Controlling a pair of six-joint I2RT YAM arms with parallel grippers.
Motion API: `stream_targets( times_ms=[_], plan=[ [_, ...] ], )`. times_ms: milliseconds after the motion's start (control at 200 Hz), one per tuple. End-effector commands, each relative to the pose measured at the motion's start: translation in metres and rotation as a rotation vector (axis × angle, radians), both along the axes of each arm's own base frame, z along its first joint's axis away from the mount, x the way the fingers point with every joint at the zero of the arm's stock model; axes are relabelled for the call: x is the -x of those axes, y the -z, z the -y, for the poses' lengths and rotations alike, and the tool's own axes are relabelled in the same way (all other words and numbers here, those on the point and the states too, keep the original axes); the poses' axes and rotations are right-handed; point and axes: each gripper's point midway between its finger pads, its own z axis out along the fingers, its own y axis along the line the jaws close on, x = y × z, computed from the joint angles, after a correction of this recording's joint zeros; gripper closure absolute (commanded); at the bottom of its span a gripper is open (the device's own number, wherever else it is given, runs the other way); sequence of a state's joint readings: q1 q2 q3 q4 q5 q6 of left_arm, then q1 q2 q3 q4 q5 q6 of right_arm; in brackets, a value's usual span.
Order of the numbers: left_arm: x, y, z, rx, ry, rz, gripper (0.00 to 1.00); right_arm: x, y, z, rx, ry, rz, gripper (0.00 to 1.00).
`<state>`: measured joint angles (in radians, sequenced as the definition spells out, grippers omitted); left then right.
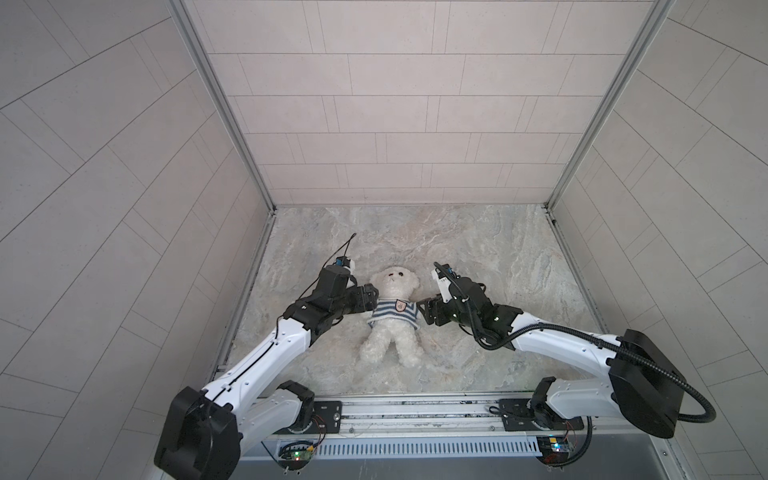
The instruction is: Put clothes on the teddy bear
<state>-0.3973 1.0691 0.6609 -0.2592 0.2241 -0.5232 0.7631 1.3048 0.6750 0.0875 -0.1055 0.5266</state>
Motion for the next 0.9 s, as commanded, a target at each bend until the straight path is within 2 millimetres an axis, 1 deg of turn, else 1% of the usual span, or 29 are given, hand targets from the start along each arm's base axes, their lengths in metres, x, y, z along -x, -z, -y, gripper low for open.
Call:
stream_targets(
  times_ms=[0,185,416,541,661,726,831,891],
  plan=[
    [-0.002,0.000,-0.001,0.013,0.013,-0.014,0.09,-0.001,-0.001,-0.008,-0.041,-0.018,-0.017,0.20],
    [0.001,0.013,0.000,0.008,0.026,-0.048,0.08,0.001,0.010,-0.017,-0.064,-0.036,-0.060,0.21],
    [0.005,0.028,0.003,0.023,0.034,-0.078,0.16,-0.001,0.020,-0.022,-0.063,-0.050,-0.076,0.23],
    [0.005,0.036,0.005,0.031,0.036,-0.096,0.18,-0.002,0.028,-0.027,-0.058,-0.059,-0.092,0.24],
    [0.004,0.038,0.008,0.046,0.036,-0.098,0.21,-0.003,0.034,-0.031,-0.066,-0.063,-0.105,0.25],
    [0.004,0.040,0.009,0.044,0.039,-0.102,0.24,-0.004,0.035,-0.032,-0.069,-0.065,-0.108,0.28],
    [0.005,0.042,0.010,0.043,0.040,-0.108,0.31,-0.004,0.039,-0.034,-0.071,-0.070,-0.115,0.38],
    [0.005,0.043,0.010,0.045,0.040,-0.108,0.34,-0.004,0.040,-0.036,-0.071,-0.072,-0.118,0.40]
  ],
)
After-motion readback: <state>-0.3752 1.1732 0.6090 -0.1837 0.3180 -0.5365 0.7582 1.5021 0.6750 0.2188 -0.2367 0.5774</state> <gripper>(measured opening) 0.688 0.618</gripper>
